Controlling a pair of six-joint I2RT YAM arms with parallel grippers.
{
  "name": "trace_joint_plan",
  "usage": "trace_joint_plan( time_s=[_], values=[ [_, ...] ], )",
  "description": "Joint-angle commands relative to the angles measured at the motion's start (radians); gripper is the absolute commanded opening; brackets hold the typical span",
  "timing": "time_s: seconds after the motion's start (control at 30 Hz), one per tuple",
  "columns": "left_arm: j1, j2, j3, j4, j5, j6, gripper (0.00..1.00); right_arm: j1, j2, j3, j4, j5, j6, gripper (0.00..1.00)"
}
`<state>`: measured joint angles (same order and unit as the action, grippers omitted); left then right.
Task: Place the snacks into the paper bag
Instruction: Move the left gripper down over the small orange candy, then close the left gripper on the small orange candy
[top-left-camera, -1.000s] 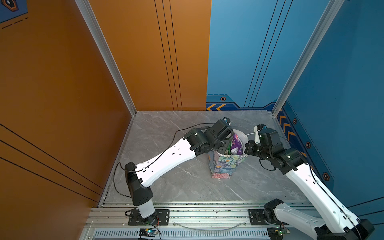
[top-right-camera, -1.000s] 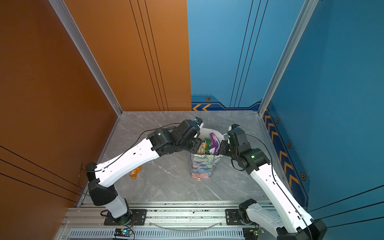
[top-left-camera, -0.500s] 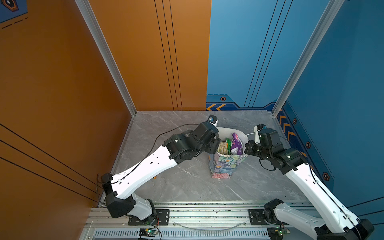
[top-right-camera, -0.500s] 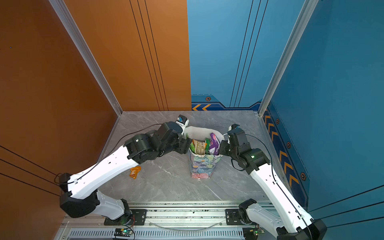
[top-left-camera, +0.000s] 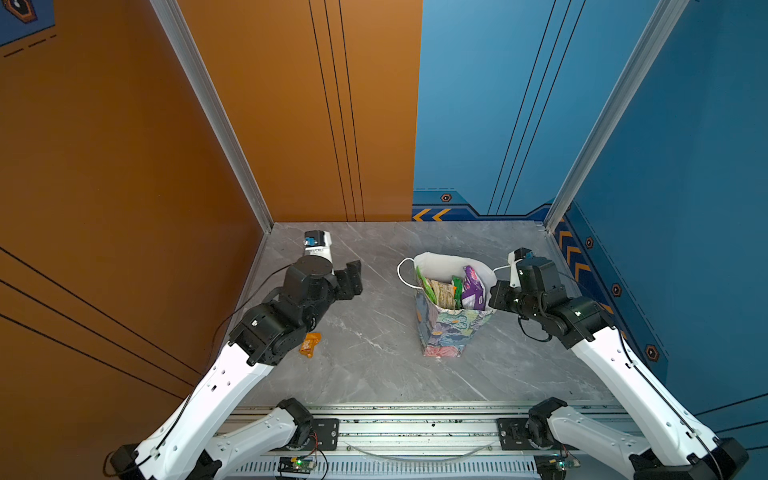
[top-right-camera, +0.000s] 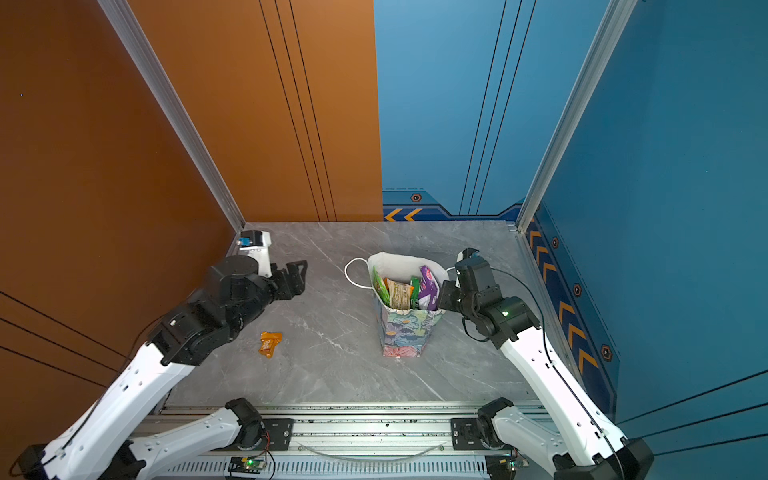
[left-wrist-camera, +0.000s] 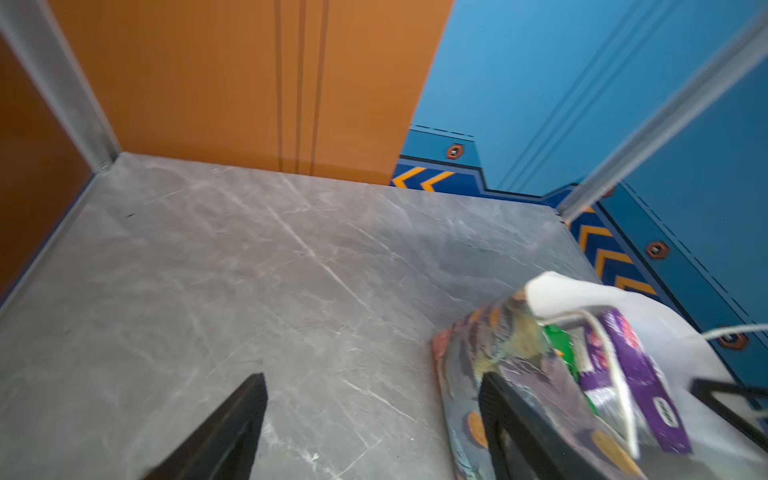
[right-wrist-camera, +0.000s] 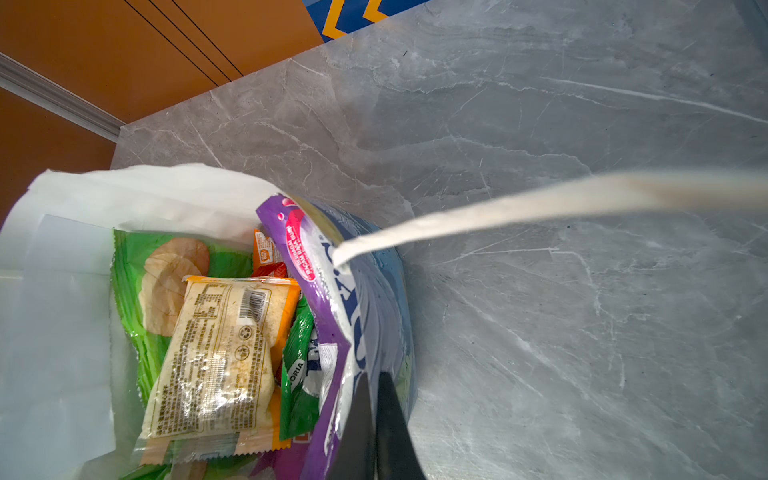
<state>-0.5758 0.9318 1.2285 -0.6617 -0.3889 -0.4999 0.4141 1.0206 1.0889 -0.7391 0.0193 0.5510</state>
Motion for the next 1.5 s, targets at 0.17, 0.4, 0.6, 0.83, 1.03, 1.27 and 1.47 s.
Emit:
trace_joint_plan(
  time_s=[0.17, 0.4, 0.6, 0.83, 1.03, 1.27, 1.47],
  values=[
    [0.276, -0.039, -0.189, -0.087, 0.162, -0.06, 0.83, 0.0, -0.004, -0.001, 0.009, 0.007, -0.008, 0.0],
    [0.482, -0.038, -0.43, -0.041, 0.309, -0.157, 0.83, -0.005, -0.007, -0.014, 0.014, 0.006, -0.01, 0.0],
    [0.572, 0.008, -0.572, 0.023, 0.339, -0.218, 0.85, -0.011, -0.005, -0.017, 0.014, 0.001, -0.017, 0.0],
    [0.606, 0.12, -0.627, 0.103, 0.346, -0.221, 0.91, -0.015, -0.008, -0.032, 0.023, -0.009, -0.016, 0.0],
    [0.625, 0.234, -0.618, 0.135, 0.397, -0.198, 0.92, -0.018, -0.014, -0.038, 0.023, -0.009, -0.012, 0.0],
    [0.575, 0.311, -0.615, 0.165, 0.438, -0.183, 0.88, -0.018, -0.014, -0.043, 0.024, -0.011, -0.01, 0.0],
    [0.492, 0.321, -0.596, 0.111, 0.372, -0.157, 0.88, -0.02, -0.014, -0.044, 0.024, -0.013, -0.007, 0.0]
  ],
)
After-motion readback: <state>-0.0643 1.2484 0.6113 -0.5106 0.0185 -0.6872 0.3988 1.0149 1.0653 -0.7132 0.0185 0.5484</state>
